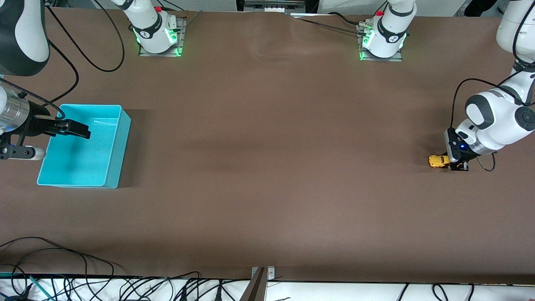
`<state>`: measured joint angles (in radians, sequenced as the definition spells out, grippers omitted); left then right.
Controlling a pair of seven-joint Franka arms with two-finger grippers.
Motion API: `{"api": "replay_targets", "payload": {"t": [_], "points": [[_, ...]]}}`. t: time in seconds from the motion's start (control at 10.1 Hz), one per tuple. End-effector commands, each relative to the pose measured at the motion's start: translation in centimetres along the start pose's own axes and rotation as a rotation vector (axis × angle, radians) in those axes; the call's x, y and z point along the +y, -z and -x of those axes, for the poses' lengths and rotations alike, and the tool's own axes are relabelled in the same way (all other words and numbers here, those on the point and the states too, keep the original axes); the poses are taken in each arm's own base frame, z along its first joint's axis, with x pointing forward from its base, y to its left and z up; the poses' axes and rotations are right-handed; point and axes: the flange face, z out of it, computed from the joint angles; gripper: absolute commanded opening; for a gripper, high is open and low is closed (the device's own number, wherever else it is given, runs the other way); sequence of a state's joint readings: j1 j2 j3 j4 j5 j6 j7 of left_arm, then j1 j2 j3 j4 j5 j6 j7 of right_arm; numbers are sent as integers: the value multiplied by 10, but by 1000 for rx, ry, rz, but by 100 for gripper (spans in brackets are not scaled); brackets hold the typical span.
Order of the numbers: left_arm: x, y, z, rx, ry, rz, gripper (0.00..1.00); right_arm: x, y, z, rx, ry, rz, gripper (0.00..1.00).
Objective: Wind up and store yellow beetle car
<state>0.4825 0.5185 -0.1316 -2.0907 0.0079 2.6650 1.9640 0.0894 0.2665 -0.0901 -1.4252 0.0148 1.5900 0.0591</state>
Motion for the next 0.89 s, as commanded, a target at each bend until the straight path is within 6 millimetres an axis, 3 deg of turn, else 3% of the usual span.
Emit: {"api": "replay_targets", "payload": {"t": [0.0, 0.39, 0.79], "points": [[1, -18, 1, 5, -35, 24, 96, 1, 4, 2, 6, 12, -9, 100], [-30, 63, -34, 47, -1, 115, 100, 2, 4, 2, 4, 11, -10, 100], [-61, 110, -77, 67, 55, 234, 100, 1, 4, 2, 6, 12, -9, 100]]}}
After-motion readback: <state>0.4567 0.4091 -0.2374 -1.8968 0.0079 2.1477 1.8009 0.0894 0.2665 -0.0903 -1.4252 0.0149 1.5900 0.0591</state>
